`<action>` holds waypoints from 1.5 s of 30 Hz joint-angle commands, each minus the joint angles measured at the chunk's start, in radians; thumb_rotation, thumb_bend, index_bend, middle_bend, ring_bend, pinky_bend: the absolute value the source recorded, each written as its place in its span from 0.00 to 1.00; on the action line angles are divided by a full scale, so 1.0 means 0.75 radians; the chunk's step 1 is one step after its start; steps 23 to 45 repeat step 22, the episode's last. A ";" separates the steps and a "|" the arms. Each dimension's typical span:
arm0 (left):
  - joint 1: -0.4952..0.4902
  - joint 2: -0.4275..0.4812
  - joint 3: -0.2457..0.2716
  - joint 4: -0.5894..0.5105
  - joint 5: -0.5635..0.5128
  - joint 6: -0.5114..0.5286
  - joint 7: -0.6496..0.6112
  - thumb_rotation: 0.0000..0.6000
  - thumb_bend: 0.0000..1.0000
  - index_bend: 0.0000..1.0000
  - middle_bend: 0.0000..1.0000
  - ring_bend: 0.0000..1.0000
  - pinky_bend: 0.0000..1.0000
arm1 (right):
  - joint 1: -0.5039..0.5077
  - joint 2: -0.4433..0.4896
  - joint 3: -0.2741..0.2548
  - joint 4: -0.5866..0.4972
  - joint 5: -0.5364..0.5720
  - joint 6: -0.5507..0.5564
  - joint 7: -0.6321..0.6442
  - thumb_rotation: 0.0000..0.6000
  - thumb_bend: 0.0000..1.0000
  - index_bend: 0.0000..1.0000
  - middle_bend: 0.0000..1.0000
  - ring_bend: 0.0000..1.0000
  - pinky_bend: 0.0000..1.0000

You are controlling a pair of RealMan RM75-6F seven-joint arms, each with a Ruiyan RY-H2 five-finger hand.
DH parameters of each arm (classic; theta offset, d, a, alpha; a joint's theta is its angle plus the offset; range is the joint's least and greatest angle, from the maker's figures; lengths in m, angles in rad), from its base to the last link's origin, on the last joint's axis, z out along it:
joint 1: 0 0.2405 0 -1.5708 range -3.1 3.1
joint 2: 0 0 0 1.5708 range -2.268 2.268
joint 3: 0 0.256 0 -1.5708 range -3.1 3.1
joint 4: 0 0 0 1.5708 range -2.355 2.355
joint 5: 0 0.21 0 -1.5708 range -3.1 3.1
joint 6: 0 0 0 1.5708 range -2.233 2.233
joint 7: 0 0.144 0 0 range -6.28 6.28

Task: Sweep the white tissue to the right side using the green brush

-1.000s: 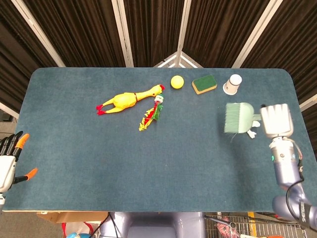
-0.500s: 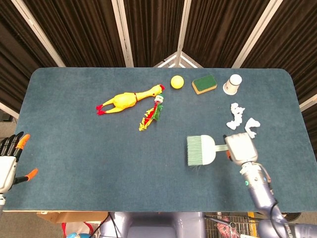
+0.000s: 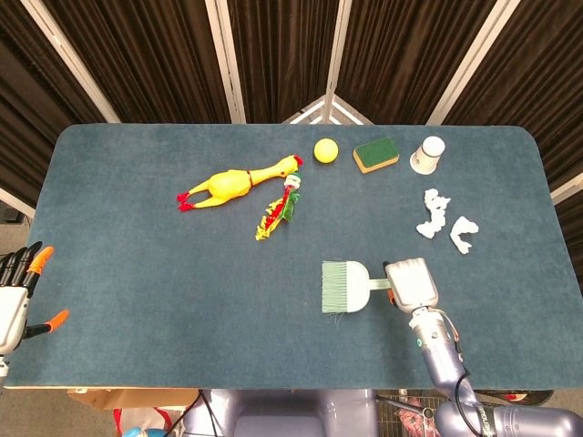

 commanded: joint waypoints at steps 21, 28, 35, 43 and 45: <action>0.007 -0.010 0.000 0.007 0.004 0.020 0.053 1.00 0.01 0.00 0.00 0.00 0.00 | -0.302 0.329 -0.234 -0.002 -0.409 0.366 0.238 1.00 0.35 0.00 0.01 0.00 0.05; 0.007 -0.012 -0.001 0.009 0.004 0.022 0.058 1.00 0.01 0.00 0.00 0.00 0.00 | -0.335 0.344 -0.244 0.022 -0.460 0.401 0.318 1.00 0.35 0.00 0.00 0.00 0.04; 0.007 -0.012 -0.001 0.009 0.004 0.022 0.058 1.00 0.01 0.00 0.00 0.00 0.00 | -0.335 0.344 -0.244 0.022 -0.460 0.401 0.318 1.00 0.35 0.00 0.00 0.00 0.04; 0.007 -0.012 -0.001 0.009 0.004 0.022 0.058 1.00 0.01 0.00 0.00 0.00 0.00 | -0.335 0.344 -0.244 0.022 -0.460 0.401 0.318 1.00 0.35 0.00 0.00 0.00 0.04; 0.007 -0.012 -0.001 0.009 0.004 0.022 0.058 1.00 0.01 0.00 0.00 0.00 0.00 | -0.335 0.344 -0.244 0.022 -0.460 0.401 0.318 1.00 0.35 0.00 0.00 0.00 0.04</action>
